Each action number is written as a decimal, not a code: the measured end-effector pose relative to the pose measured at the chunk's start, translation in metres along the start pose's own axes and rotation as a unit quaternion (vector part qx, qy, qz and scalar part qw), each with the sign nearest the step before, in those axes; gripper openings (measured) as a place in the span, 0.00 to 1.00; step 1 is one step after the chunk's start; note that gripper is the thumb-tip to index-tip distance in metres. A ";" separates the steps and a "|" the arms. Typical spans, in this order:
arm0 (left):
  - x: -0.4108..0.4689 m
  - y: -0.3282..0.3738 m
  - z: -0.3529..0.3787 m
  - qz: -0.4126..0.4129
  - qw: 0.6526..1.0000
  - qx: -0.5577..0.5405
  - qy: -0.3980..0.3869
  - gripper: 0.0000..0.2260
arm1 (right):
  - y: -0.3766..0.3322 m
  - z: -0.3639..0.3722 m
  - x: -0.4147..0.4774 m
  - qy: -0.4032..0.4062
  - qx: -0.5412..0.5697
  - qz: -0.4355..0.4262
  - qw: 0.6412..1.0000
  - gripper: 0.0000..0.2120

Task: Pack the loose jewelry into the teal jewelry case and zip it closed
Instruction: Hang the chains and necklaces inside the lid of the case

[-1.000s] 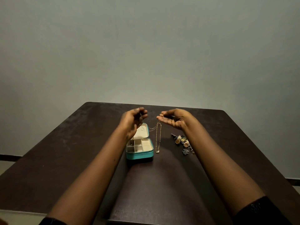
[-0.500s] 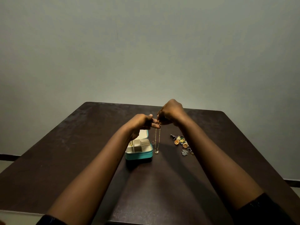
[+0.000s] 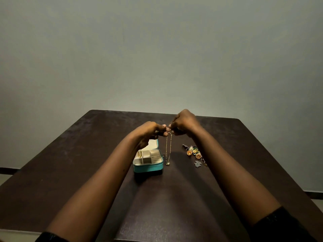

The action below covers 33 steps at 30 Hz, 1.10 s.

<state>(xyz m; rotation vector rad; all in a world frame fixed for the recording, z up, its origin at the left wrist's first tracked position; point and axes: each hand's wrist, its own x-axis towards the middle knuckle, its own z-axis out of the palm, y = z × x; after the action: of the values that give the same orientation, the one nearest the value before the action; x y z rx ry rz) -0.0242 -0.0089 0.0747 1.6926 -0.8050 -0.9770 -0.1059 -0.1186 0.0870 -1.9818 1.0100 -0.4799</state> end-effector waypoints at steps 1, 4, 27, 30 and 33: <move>0.000 0.000 0.000 -0.004 1.000 0.004 -0.001 0.08 | 0.001 -0.001 0.000 -0.005 0.018 0.005 1.000 0.07; 0.001 -0.001 -0.002 -0.014 1.000 0.014 -0.005 0.09 | 0.004 -0.001 -0.001 -0.028 0.057 0.013 0.998 0.07; 0.015 0.000 -0.015 -0.007 1.000 0.011 0.020 0.08 | 0.032 0.007 0.005 -0.202 0.254 -0.025 0.946 0.17; 0.015 0.002 -0.016 0.006 0.999 0.024 0.025 0.08 | 0.034 0.007 0.005 -0.188 0.256 -0.025 0.948 0.12; 0.015 0.002 -0.017 0.012 0.999 0.039 0.034 0.09 | 0.033 0.006 0.004 -0.195 0.281 -0.015 0.940 0.09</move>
<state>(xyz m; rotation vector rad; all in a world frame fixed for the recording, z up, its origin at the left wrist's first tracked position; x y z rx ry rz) -0.0026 -0.0151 0.0767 1.7690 -0.8266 -0.8774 -0.1151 -0.1292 0.0565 -1.4931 0.5167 -0.3245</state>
